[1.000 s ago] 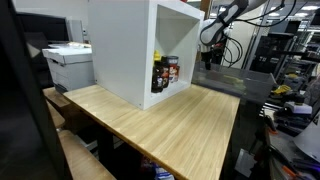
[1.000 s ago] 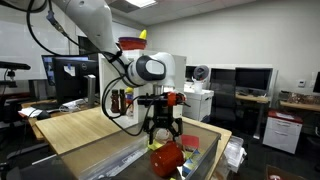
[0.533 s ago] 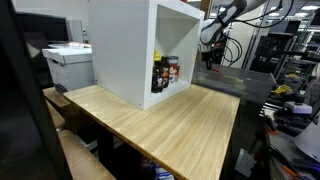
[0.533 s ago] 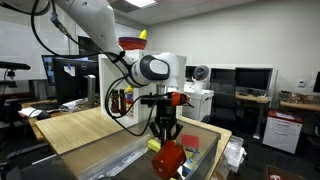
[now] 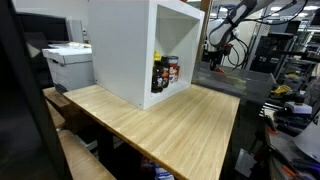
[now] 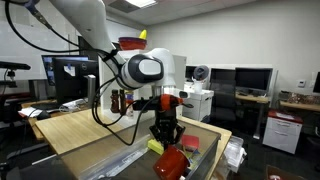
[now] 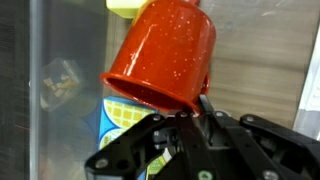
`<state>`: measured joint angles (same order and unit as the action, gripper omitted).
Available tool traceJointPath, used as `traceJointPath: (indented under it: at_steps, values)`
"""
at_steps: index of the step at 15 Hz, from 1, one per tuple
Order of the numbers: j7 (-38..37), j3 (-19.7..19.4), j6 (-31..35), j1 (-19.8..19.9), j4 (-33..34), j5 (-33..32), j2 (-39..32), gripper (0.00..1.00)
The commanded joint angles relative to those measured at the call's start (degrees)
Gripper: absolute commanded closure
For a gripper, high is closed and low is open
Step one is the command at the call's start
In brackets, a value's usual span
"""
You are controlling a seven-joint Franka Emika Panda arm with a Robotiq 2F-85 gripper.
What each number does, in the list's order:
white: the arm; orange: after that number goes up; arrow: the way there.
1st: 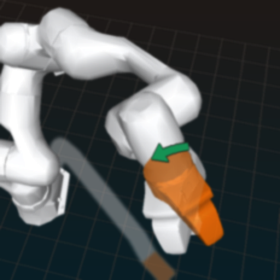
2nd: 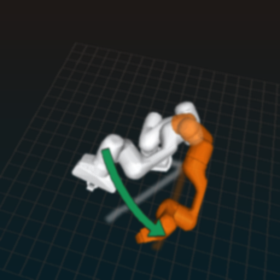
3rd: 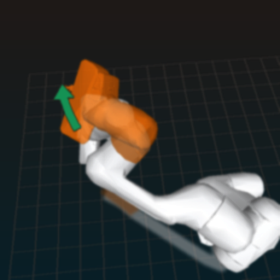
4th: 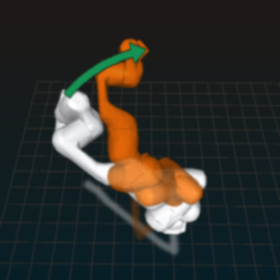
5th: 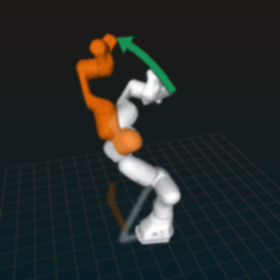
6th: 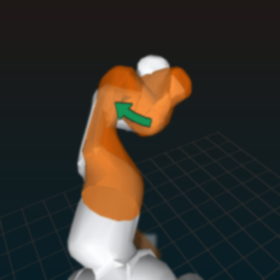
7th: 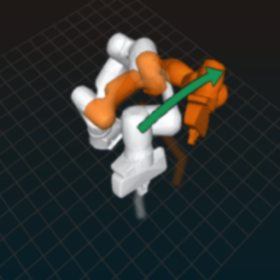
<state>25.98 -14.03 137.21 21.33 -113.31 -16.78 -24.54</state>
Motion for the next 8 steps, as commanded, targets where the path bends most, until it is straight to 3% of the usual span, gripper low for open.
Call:
traceJointPath:
  at_steps: [1, 8]
  values:
    - [-6.8, -2.2, 4.4, -2.2, -5.3, -3.1, 3.6, 0.97]
    - [-26.5, -8.1, 10.9, -9.0, -8.1, -13.5, 4.0, 0.97]
